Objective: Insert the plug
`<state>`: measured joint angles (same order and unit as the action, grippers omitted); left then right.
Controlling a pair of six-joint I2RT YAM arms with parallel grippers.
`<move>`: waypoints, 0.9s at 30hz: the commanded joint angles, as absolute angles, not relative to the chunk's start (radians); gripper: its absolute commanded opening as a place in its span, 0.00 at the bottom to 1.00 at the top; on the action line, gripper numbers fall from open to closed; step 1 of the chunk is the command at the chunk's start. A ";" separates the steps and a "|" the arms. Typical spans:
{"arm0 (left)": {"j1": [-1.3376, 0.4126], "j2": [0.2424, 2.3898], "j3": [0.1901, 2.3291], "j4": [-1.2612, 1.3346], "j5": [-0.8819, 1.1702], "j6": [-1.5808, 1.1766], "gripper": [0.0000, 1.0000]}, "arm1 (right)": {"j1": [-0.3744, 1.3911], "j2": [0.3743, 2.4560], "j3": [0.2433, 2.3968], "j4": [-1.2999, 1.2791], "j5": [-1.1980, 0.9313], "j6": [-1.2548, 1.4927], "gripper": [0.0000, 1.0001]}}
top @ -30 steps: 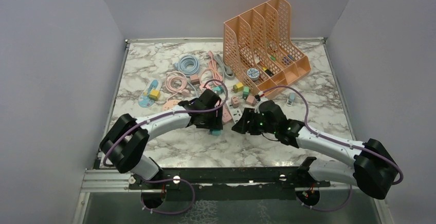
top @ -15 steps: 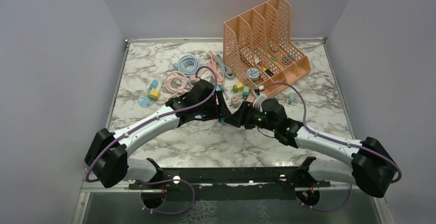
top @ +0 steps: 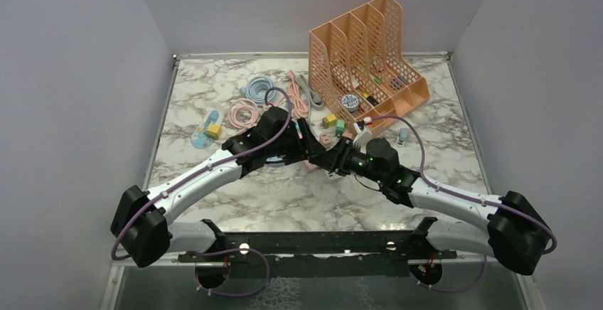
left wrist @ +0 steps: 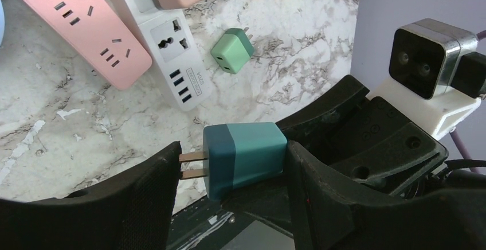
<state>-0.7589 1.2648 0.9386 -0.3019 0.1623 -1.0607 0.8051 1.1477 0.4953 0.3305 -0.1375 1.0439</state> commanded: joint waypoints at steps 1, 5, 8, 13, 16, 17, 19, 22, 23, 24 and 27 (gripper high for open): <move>-0.761 1.225 0.951 -0.305 0.193 -1.078 0.63 | 0.807 1.104 0.480 0.394 -0.044 1.057 0.41; -0.759 1.223 0.954 -0.307 0.197 -1.088 0.70 | 0.807 1.100 0.491 0.396 -0.036 1.043 0.36; -0.756 1.217 0.957 -0.309 0.197 -1.090 0.80 | 0.807 1.088 0.491 0.412 -0.026 1.024 0.27; -0.726 1.170 0.971 -0.311 0.152 -1.023 0.93 | 0.805 1.057 0.529 0.349 -0.045 0.955 0.22; -0.718 1.111 0.985 -0.281 0.092 -0.837 0.94 | 0.787 1.039 0.574 0.251 -0.102 0.916 0.22; -0.718 1.089 0.986 -0.254 0.103 -0.747 0.94 | 0.774 1.037 0.594 0.210 -0.132 0.912 0.22; -0.718 1.046 0.986 -0.210 0.178 -0.561 0.94 | 0.740 1.038 0.642 0.110 -0.210 0.935 0.22; -0.720 1.007 1.004 -0.235 0.224 -0.372 0.92 | 0.707 1.046 0.735 -0.034 -0.312 0.974 0.21; -0.718 0.999 1.010 -0.246 0.247 -0.321 0.91 | 0.706 1.051 0.765 -0.089 -0.319 0.983 0.21; -0.719 0.995 1.012 -0.247 0.281 -0.273 0.91 | 0.706 1.056 0.790 -0.121 -0.331 0.987 0.21; -0.720 0.989 0.986 -0.229 0.425 -0.099 0.89 | 0.706 1.066 0.832 -0.159 -0.370 1.023 0.21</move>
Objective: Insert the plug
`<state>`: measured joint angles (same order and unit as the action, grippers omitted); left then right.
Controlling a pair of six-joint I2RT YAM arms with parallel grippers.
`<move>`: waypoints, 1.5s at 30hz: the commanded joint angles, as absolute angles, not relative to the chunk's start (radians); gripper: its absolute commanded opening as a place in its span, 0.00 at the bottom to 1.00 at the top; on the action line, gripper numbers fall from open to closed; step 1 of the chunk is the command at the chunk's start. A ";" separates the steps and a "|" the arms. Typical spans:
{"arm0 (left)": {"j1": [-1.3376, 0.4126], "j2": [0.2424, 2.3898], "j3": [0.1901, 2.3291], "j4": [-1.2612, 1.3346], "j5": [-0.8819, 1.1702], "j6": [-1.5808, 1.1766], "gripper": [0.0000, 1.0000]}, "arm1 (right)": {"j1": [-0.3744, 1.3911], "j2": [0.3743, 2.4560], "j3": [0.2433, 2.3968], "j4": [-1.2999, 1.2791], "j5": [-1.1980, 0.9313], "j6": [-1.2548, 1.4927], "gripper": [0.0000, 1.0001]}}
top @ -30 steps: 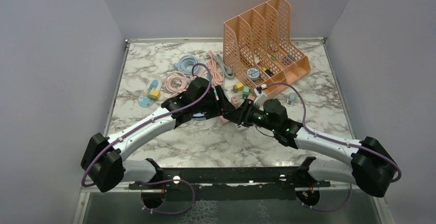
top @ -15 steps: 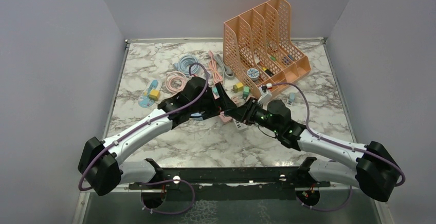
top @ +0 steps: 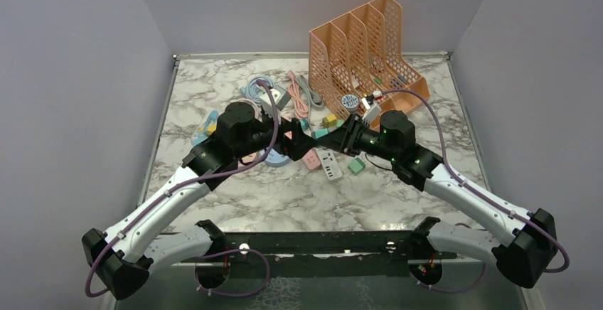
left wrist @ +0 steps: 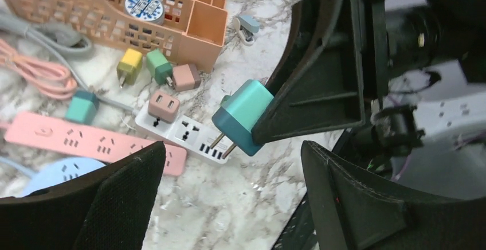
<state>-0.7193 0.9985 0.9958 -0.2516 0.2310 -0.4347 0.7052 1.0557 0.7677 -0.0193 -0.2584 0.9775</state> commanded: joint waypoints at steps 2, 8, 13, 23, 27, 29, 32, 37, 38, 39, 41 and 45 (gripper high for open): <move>-0.720 0.996 0.952 -0.210 0.485 -0.010 0.87 | 0.706 1.075 0.853 -0.159 -0.404 1.041 0.21; -0.720 1.030 0.921 -0.127 0.493 0.145 0.81 | 0.706 1.102 0.917 -0.222 -0.443 1.021 0.21; -0.720 1.024 0.877 -0.011 0.535 0.154 0.64 | 0.705 1.109 0.930 -0.229 -0.453 1.012 0.22; -0.720 0.998 0.819 -0.014 0.565 0.213 0.38 | 0.705 1.122 0.944 -0.239 -0.421 1.010 0.48; -0.721 0.994 0.814 -0.017 0.554 0.223 0.37 | 0.706 1.133 0.951 -0.261 -0.394 0.990 0.42; -0.720 0.995 0.815 -0.014 0.552 0.223 0.37 | 0.706 1.141 0.950 -0.253 -0.414 0.981 0.33; -0.719 0.996 0.813 -0.009 0.552 0.221 0.38 | 0.706 1.155 0.951 -0.251 -0.438 0.963 0.27; -0.721 0.990 0.799 -0.002 0.561 0.221 0.39 | 0.706 1.190 0.951 -0.254 -0.414 0.933 0.43; -0.720 0.989 0.795 0.000 0.563 0.222 0.39 | 0.706 1.200 0.952 -0.249 -0.416 0.930 0.44; -0.720 0.987 0.792 0.002 0.564 0.222 0.39 | 0.705 1.210 0.954 -0.244 -0.419 0.926 0.45; -0.720 0.984 0.785 0.005 0.559 0.223 0.39 | 0.706 1.228 0.962 -0.236 -0.431 0.919 0.43; -0.720 0.983 0.779 0.003 0.544 0.222 0.40 | 0.706 1.232 0.963 -0.225 -0.431 0.897 0.19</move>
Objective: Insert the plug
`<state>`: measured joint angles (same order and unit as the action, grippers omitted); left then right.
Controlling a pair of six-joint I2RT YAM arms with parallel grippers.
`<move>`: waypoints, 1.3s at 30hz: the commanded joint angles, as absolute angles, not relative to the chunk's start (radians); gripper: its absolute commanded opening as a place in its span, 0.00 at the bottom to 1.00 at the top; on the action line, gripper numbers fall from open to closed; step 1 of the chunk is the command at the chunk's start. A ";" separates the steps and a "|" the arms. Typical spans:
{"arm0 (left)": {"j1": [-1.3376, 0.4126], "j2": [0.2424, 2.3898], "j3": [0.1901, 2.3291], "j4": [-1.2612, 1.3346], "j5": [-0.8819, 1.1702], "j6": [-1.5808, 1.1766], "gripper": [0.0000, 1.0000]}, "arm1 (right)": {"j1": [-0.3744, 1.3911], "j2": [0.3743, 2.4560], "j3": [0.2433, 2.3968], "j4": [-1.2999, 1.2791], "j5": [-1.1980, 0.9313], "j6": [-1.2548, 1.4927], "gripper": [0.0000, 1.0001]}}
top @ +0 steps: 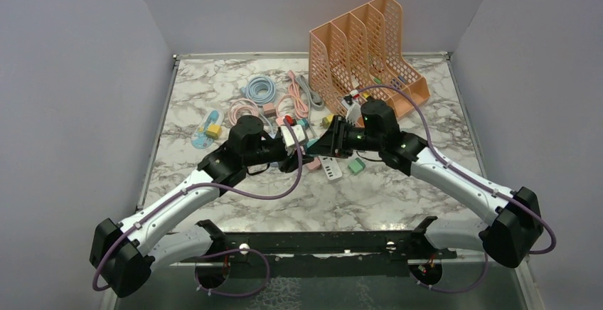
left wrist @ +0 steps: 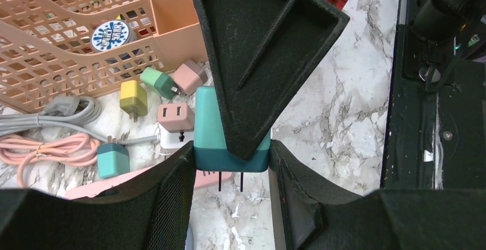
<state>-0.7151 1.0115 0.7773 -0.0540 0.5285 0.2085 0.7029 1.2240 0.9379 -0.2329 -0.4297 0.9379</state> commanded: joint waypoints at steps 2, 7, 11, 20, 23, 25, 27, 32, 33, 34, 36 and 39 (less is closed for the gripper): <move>-0.720 0.981 0.777 -0.001 0.522 0.205 0.54 | 0.706 1.226 0.960 -0.234 -0.405 0.863 0.12; -0.720 0.967 0.747 0.000 0.306 0.069 0.81 | 0.706 1.230 0.957 -0.283 -0.245 0.659 0.03; -0.719 0.951 0.700 -0.011 0.071 -0.073 0.85 | 0.706 1.249 0.917 -0.269 -0.076 0.435 0.01; -0.718 0.883 0.616 -0.072 -0.205 -0.412 0.88 | 0.706 1.338 0.887 -0.271 0.126 0.257 0.01; -0.718 0.852 0.599 -0.097 -0.245 -0.447 0.90 | 0.705 1.358 0.865 -0.242 0.110 0.251 0.01; -0.718 0.843 0.598 -0.112 -0.257 -0.458 0.90 | 0.706 1.381 0.864 -0.232 0.092 0.252 0.01; -0.718 0.841 0.608 -0.136 -0.257 -0.464 0.92 | 0.706 1.408 0.871 -0.238 0.077 0.262 0.01; -0.718 0.861 0.645 -0.187 -0.252 -0.438 0.93 | 0.706 1.449 0.878 -0.251 0.075 0.274 0.01; -0.718 0.862 0.649 -0.186 -0.250 -0.432 0.94 | 0.706 1.457 0.881 -0.260 0.080 0.276 0.01; -0.718 0.865 0.652 -0.185 -0.250 -0.427 0.94 | 0.706 1.462 0.883 -0.264 0.081 0.276 0.01; -0.719 0.869 0.655 -0.181 -0.255 -0.422 0.94 | 0.706 1.472 0.882 -0.269 0.088 0.279 0.01; -0.718 0.881 0.659 -0.178 -0.250 -0.420 0.94 | 0.706 1.486 0.878 -0.263 0.091 0.279 0.01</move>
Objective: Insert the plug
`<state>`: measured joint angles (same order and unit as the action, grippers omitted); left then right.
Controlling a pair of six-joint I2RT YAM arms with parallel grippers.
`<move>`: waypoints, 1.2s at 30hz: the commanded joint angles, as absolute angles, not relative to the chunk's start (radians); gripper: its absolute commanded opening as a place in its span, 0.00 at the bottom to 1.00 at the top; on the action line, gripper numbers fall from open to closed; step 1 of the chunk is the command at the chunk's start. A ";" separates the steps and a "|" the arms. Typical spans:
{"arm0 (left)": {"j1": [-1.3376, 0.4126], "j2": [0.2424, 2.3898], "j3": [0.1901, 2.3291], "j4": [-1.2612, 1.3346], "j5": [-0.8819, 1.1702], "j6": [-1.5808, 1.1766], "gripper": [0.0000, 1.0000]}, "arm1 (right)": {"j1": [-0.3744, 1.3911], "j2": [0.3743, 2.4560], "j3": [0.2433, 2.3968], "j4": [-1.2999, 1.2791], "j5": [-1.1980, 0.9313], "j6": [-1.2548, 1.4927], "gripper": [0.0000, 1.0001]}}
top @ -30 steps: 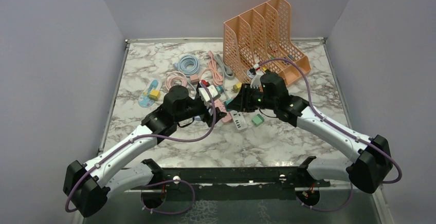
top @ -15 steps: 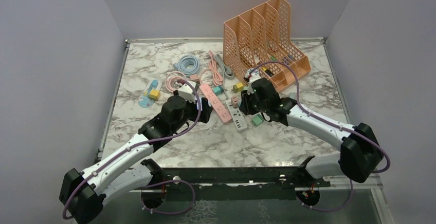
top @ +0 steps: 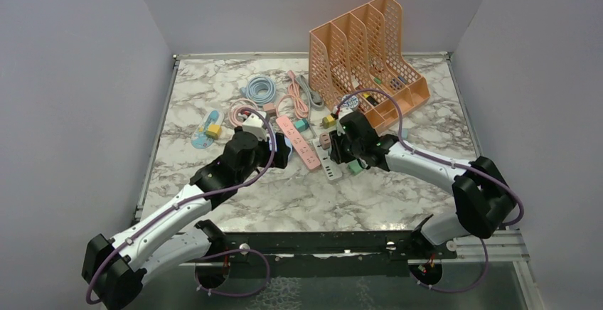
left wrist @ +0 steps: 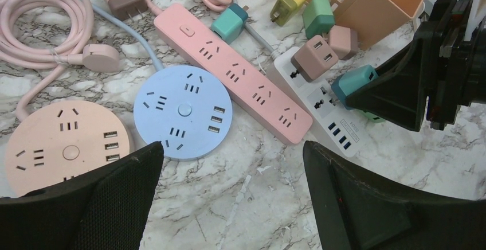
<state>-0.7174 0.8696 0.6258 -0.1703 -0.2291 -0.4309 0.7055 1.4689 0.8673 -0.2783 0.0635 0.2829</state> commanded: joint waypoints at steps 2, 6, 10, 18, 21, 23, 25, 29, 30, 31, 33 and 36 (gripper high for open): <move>-0.718 0.891 0.662 -0.178 -0.237 -0.422 0.94 | 0.706 1.494 0.875 -0.252 0.086 0.279 0.01; -0.718 0.912 0.669 -0.180 -0.208 -0.423 0.94 | 0.705 1.516 0.879 -0.237 0.083 0.280 0.01; -0.718 0.926 0.678 -0.193 -0.211 -0.429 0.94 | 0.706 1.529 0.891 -0.259 0.080 0.272 0.01; -0.719 0.943 0.684 -0.198 -0.223 -0.439 0.95 | 0.707 1.547 0.915 -0.319 0.084 0.249 0.01; -0.719 0.952 0.695 -0.214 -0.249 -0.442 0.96 | 0.713 1.578 0.941 -0.362 0.136 0.266 0.01; -0.718 0.958 0.702 -0.225 -0.268 -0.445 0.96 | 0.723 1.602 0.960 -0.390 0.181 0.279 0.01; -0.718 0.957 0.704 -0.231 -0.283 -0.450 0.96 | 0.733 1.628 0.985 -0.419 0.214 0.286 0.01; -0.718 0.962 0.709 -0.241 -0.295 -0.473 0.96 | 0.756 1.676 1.028 -0.477 0.283 0.305 0.01; -0.717 0.967 0.712 -0.245 -0.296 -0.480 0.96 | 0.759 1.685 1.034 -0.493 0.296 0.312 0.01; -0.717 0.970 0.716 -0.250 -0.298 -0.487 0.96 | 0.760 1.691 1.038 -0.499 0.303 0.317 0.01; -0.717 0.978 0.723 -0.257 -0.302 -0.502 0.96 | 0.762 1.704 1.044 -0.513 0.310 0.324 0.01; -0.716 0.986 0.730 -0.265 -0.311 -0.520 0.97 | 0.762 1.729 1.047 -0.525 0.306 0.336 0.01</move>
<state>-0.7174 0.9775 0.6926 -0.2447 -0.2710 -0.4797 0.7685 1.6550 1.0595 -0.4389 0.2237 0.3126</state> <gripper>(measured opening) 0.964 0.305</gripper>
